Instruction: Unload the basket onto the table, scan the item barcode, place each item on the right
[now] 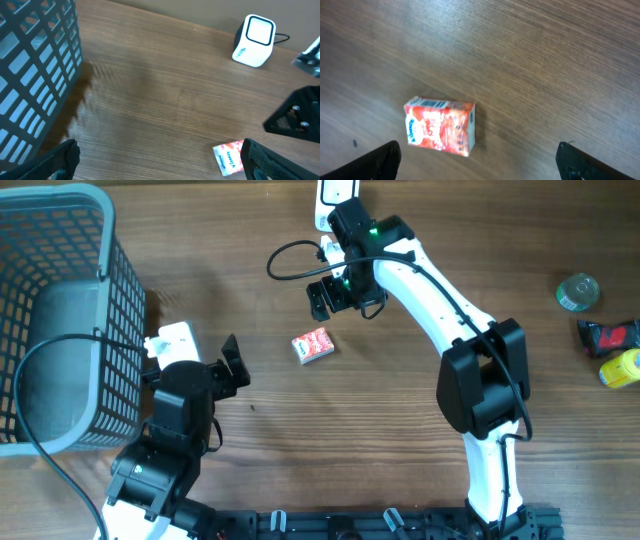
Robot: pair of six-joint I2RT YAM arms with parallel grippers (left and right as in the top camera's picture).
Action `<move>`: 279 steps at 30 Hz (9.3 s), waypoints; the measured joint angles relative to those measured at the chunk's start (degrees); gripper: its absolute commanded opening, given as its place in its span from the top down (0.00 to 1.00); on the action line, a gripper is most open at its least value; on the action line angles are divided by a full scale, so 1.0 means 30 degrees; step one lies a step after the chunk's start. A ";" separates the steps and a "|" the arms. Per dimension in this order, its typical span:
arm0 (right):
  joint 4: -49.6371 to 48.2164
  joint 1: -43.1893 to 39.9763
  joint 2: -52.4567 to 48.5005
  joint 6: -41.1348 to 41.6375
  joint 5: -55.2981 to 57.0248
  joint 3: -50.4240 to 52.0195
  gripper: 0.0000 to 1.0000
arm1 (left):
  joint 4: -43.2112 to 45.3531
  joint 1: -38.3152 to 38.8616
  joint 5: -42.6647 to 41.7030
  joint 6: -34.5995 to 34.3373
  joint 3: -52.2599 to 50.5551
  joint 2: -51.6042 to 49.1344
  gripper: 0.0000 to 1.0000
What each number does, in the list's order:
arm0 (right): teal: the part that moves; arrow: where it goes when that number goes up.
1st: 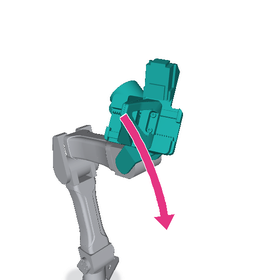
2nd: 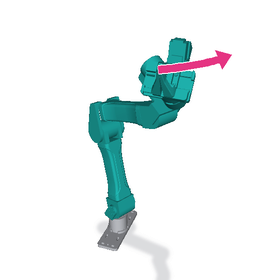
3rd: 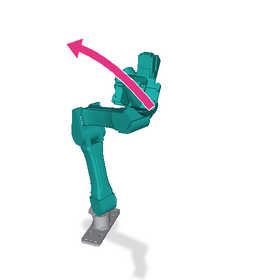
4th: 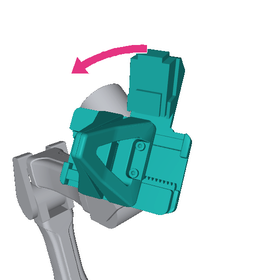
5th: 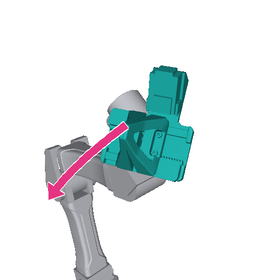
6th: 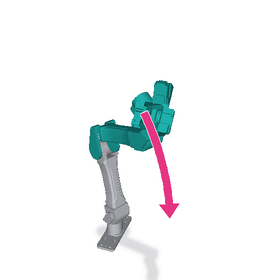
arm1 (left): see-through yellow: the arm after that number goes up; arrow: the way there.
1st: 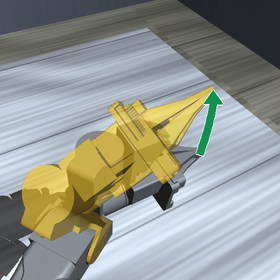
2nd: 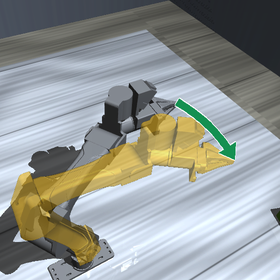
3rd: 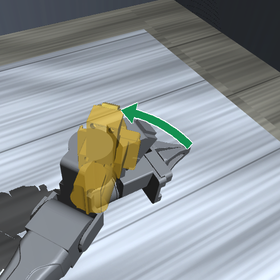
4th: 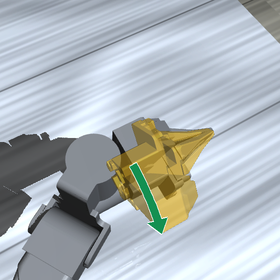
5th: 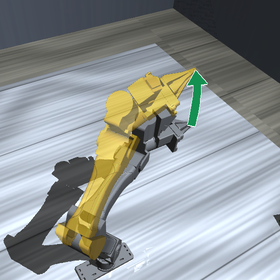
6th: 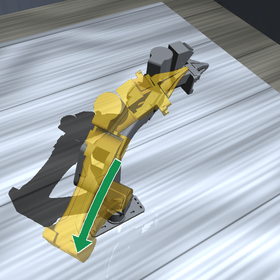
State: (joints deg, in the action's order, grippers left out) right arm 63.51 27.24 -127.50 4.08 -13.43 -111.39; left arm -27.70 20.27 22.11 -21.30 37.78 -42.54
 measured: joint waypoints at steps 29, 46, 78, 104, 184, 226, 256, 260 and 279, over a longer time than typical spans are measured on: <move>-0.2841 0.2106 0.0000 0.0874 -0.0240 0.2914 0.00 | -0.3169 -0.2390 0.0022 -0.0656 0.0000 0.4634 0.00; -0.2914 0.2994 -0.1217 0.1523 -0.0546 0.2834 0.00 | -0.3206 -0.2390 0.0211 -0.0641 0.0000 0.4634 0.00; -0.1902 0.3315 -0.1260 -0.0219 0.1413 0.2856 0.32 | -0.3512 -0.2390 0.0984 -0.0634 0.0000 0.4634 0.00; -0.0313 -0.2521 -0.1326 -1.3916 -1.3202 0.2878 0.29 | -0.3519 -0.2390 0.0984 -0.0634 0.0000 0.4634 0.00; -0.6222 -0.3512 -0.0772 -1.1810 -0.7657 -0.1464 0.29 | -0.4211 -0.2390 0.0670 -0.0641 0.0000 0.4634 0.00; -0.3869 -0.3140 -0.0772 -1.3857 0.4073 -0.1530 0.00 | -0.5282 -0.2390 0.0663 -0.0641 0.0000 0.4634 0.00; 0.0328 -0.2841 -0.0772 1.8185 -0.5282 -0.1530 0.00 | -0.5719 -0.2412 -0.0925 -0.0641 0.0000 0.4634 0.00; -0.0539 -0.2798 -0.0772 2.1434 -0.5260 -0.1275 0.00 | -0.5778 -0.2412 -0.1158 -0.0641 0.0000 0.4634 0.00; -0.1894 -0.2455 -0.1647 2.3554 -0.1683 -0.0852 0.00 | -0.5923 -0.2404 -0.1348 -0.0641 0.0000 0.4634 0.00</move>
State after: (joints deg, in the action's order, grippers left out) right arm 57.82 19.88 -132.44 74.74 -18.48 -113.95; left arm -45.47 13.06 18.06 -23.22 37.78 -28.64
